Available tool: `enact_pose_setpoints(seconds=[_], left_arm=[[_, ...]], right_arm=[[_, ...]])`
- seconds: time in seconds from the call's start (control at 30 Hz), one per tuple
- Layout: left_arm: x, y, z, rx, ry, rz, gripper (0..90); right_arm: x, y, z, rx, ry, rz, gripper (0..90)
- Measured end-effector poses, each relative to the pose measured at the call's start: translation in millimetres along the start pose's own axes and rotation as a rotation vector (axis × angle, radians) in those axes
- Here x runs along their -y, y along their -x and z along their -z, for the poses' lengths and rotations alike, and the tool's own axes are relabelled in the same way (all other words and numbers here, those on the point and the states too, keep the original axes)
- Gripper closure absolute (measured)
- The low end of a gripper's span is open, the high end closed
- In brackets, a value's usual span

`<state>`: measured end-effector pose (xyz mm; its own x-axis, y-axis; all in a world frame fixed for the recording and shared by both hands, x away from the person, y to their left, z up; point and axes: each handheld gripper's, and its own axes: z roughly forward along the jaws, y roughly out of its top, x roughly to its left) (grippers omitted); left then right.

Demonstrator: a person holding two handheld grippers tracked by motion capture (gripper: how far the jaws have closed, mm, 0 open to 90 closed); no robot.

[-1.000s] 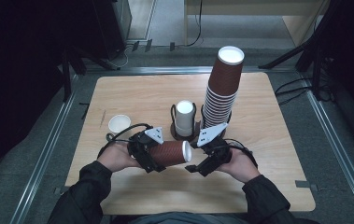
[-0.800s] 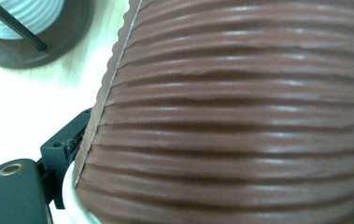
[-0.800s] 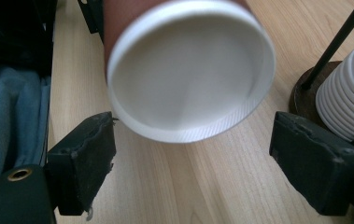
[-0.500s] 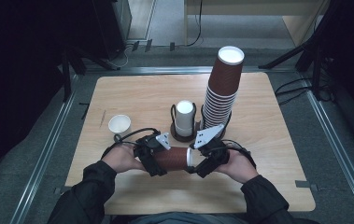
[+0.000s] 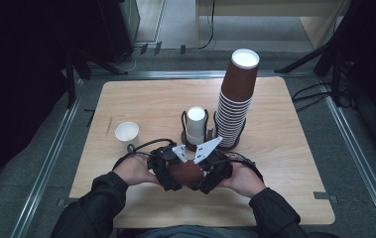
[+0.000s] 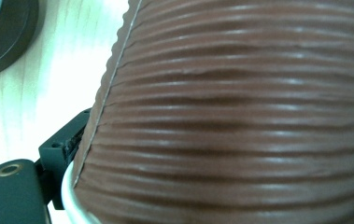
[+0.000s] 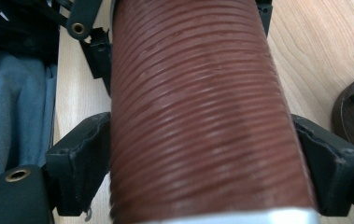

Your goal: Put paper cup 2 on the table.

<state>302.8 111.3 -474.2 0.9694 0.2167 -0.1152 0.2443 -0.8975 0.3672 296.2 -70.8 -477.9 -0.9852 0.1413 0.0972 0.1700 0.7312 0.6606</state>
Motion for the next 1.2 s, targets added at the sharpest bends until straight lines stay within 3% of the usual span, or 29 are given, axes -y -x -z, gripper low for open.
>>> enact_pose_setpoints(seconds=[0.2, 0.4, 0.47, 0.57, 0.73, 0.9, 1.2], left_arm=[[-2.2, 1.2, -1.9, 0.011, -0.015, -0.012, 9.2], [-1.2, 1.4, -0.2, 0.013, 0.001, -0.017, 7.9], [-0.5, 0.3, -0.2, 0.031, 0.007, -0.011, 7.0], [1.7, -0.9, 1.0, 0.044, 0.039, -0.005, 5.4], [5.8, -1.8, 6.1, 0.018, 0.090, -0.015, 2.5], [15.7, -6.7, 10.5, 0.007, 0.131, 0.021, 0.0], [29.1, -11.6, 21.8, 0.010, 0.209, 0.051, 0.0]], right_arm=[[-0.6, -1.3, -2.9, -0.009, -0.007, 0.019, 19.5], [-1.6, -2.9, -0.6, -0.006, 0.002, 0.043, 20.5], [-1.7, -3.4, 0.1, -0.012, -0.002, 0.036, 20.3], [-1.4, -3.4, 1.4, -0.009, 0.002, 0.035, 20.0], [0.5, -2.0, 4.7, -0.004, 0.005, 0.037, 19.8], [4.7, 1.8, 9.8, 0.013, 0.012, 0.028, 19.8], [10.1, 6.2, 20.7, 0.020, 0.042, 0.006, 19.7]])
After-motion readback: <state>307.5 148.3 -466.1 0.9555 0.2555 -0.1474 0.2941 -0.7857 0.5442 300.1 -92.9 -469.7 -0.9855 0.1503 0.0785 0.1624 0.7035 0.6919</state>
